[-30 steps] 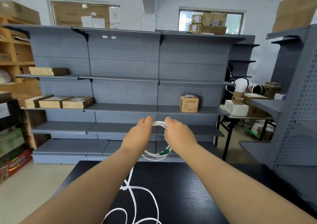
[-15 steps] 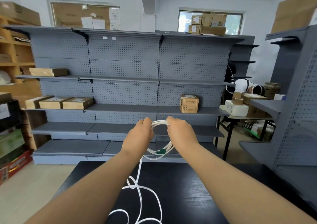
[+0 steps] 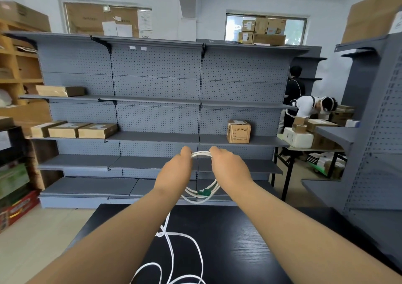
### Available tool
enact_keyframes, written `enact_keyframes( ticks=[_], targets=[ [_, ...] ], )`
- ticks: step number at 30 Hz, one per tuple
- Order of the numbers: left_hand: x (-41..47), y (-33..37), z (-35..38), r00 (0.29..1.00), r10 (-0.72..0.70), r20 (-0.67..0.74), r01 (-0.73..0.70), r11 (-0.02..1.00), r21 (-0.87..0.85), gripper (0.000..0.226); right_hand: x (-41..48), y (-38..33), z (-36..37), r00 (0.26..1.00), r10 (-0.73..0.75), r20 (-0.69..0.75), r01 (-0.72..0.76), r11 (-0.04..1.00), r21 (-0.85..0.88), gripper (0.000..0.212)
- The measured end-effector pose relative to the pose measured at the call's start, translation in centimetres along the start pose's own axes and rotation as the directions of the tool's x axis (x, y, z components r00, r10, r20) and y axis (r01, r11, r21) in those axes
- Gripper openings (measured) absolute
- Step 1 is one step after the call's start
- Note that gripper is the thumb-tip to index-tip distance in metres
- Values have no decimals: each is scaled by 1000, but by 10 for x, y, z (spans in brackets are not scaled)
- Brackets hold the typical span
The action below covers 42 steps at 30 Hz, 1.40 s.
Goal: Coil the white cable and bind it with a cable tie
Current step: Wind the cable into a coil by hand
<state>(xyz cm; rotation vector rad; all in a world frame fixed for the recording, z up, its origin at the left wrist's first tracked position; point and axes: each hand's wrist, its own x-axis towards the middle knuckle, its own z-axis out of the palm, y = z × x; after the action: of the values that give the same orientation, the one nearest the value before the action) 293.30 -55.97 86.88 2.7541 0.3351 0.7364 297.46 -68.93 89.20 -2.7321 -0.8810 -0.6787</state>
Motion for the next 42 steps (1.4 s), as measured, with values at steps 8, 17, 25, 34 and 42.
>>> enact_keyframes(
  ticks=[8,17,25,34,42],
  targets=[
    [7,2,-10,992,122,25,-124,976,176,22,-1,-6,-1,999,-45,19,45,999,-4,14],
    [1,-5,4,990,-129,55,140,908,-396,24,2,-3,5,990,139,5,-138,978,153,18],
    [-5,-18,10,928,-239,285,366,733,-574,20,1,8,6,984,177,-8,-173,970,169,17],
    [10,-21,-9,921,-131,366,364,625,-691,27,-5,15,3,998,56,-9,-56,998,-5,22],
    [8,-10,-7,960,-29,280,249,546,-800,27,-3,19,1,997,46,-58,-48,998,-43,18]
  ],
)
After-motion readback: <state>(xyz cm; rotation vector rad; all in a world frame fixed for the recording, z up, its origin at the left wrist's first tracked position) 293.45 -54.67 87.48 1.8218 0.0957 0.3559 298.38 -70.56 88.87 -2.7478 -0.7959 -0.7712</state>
